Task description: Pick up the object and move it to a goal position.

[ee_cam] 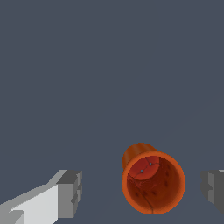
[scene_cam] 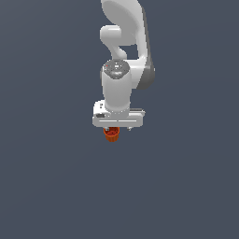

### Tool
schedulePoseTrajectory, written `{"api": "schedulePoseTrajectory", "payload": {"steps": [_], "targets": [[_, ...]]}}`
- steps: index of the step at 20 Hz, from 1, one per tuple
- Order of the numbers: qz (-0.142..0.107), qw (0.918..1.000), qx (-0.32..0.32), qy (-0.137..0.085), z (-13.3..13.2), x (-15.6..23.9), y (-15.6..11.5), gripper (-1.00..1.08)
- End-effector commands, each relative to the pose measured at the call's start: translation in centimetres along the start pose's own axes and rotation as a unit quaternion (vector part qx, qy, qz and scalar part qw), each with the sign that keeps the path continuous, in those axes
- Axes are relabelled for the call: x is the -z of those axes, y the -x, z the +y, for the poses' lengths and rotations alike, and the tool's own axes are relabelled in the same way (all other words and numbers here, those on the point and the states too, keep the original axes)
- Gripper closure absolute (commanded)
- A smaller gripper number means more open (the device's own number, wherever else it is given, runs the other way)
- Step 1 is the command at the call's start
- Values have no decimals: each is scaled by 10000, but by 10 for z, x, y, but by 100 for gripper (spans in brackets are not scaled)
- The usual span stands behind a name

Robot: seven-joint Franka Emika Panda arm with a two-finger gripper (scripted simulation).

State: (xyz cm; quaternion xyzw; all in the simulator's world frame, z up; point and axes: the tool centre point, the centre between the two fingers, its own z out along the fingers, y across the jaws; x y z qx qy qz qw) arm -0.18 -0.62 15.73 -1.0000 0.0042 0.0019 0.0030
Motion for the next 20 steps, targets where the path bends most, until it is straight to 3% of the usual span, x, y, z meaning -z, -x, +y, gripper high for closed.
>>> {"api": "schedulePoseTrajectory", "payload": {"steps": [1,12,20], "targets": [[0,10000,0,0,0,0,0,-20],[85,9999,-30,-58,-1,9,-5,-20],[63,9992,-386,-34,0,4,-1,-20]]}}
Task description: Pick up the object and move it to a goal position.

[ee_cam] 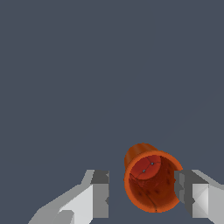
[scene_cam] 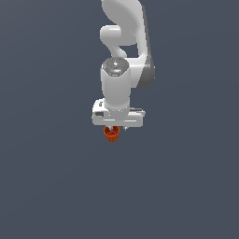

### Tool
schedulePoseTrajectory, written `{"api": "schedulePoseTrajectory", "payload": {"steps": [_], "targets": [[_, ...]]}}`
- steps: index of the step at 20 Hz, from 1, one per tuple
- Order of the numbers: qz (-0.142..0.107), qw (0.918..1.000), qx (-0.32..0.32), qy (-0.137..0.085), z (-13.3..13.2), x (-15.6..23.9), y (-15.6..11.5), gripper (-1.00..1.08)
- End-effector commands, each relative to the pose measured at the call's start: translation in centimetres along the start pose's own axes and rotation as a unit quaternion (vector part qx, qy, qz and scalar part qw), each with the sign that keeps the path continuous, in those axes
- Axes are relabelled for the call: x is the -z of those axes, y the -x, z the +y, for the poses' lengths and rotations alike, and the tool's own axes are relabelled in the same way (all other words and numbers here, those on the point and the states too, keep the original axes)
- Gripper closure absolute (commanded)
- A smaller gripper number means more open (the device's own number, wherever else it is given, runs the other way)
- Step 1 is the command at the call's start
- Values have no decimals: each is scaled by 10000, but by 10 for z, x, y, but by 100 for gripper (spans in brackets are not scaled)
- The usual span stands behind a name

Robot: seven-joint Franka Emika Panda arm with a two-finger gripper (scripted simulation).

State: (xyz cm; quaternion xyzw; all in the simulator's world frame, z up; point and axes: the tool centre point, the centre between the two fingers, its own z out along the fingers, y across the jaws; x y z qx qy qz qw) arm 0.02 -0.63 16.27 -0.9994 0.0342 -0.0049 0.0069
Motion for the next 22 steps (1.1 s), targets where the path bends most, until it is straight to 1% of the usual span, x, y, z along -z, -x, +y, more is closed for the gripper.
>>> {"api": "schedulePoseTrajectory", "payload": {"steps": [1,7,11,16,22], "targets": [[-8,9999,-155,12,1,-2,2,-20],[-32,9974,-713,55,4,-8,9,-20],[-49,9926,-1213,95,6,-13,15,-20],[-64,9823,-1867,149,10,-20,24,-20],[-72,9642,-2641,215,14,-28,34,-20]]}}
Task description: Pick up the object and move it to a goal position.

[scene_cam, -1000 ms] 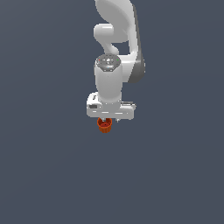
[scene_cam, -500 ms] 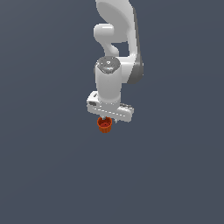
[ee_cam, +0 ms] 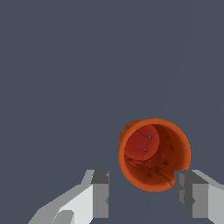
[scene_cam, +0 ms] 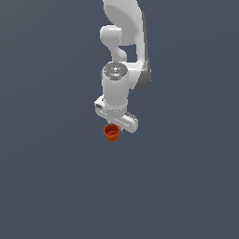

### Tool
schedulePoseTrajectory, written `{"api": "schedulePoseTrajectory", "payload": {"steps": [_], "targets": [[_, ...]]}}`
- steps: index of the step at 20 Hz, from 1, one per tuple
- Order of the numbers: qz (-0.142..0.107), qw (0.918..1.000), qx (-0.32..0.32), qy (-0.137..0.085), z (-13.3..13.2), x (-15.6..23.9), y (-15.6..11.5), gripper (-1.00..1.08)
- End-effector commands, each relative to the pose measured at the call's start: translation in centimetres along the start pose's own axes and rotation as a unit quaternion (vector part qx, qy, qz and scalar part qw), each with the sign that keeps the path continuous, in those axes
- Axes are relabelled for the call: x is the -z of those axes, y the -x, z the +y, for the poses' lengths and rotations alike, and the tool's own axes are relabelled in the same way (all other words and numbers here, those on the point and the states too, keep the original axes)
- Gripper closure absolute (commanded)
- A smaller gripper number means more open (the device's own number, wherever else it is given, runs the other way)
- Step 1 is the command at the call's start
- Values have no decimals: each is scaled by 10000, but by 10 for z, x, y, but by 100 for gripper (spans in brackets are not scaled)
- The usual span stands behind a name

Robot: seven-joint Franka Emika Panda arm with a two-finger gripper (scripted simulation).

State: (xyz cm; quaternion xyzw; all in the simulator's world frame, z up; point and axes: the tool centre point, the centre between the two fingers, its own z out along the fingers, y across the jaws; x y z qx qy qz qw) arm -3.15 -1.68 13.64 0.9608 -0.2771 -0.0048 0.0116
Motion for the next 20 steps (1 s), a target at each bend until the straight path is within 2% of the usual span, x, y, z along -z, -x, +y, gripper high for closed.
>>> {"api": "schedulePoseTrajectory", "payload": {"steps": [1,5,10,15,20], "targets": [[-1,9994,-340,27,4,-3,3,-20],[0,9962,-870,68,9,-8,8,-20],[8,9881,-1530,118,17,-15,13,-20],[23,9757,-2185,165,24,-20,19,-20],[43,9589,-2831,209,32,-26,25,-20]]}}
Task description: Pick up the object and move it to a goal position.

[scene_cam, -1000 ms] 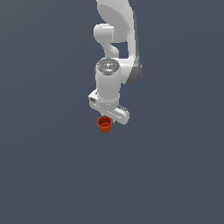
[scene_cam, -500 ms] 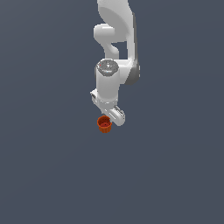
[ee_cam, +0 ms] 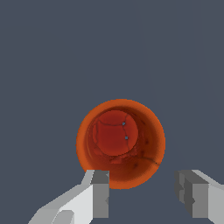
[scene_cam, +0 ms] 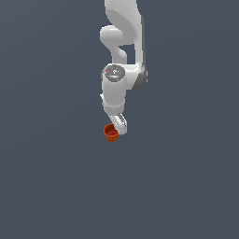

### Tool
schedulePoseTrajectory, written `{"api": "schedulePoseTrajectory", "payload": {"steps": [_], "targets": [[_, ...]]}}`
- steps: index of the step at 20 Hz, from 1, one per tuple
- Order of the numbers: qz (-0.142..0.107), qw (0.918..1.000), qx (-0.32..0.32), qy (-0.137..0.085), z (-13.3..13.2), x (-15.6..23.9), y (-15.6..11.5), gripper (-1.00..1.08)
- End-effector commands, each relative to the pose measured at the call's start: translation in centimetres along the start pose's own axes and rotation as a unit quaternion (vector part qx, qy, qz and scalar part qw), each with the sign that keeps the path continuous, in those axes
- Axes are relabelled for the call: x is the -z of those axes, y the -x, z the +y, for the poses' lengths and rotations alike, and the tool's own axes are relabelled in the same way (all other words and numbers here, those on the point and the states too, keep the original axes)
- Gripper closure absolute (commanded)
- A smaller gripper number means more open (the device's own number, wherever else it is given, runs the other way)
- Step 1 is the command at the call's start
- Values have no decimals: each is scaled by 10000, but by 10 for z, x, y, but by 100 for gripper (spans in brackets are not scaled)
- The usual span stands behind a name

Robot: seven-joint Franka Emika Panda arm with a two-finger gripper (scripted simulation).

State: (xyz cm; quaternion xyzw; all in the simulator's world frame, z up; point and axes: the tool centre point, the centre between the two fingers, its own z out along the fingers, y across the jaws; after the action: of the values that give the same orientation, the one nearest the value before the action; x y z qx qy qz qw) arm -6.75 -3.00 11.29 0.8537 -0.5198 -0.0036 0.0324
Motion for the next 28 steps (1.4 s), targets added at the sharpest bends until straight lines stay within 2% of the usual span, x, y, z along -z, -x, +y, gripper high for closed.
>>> {"api": "schedulePoseTrajectory", "payload": {"steps": [1,13,23,28], "targets": [[11,9994,-341,20,5,-3,1,-20],[52,9900,-1405,78,20,-12,3,-20],[59,9879,-1550,86,22,-14,3,-20],[60,9876,-1564,87,23,-30,3,-20]]}}
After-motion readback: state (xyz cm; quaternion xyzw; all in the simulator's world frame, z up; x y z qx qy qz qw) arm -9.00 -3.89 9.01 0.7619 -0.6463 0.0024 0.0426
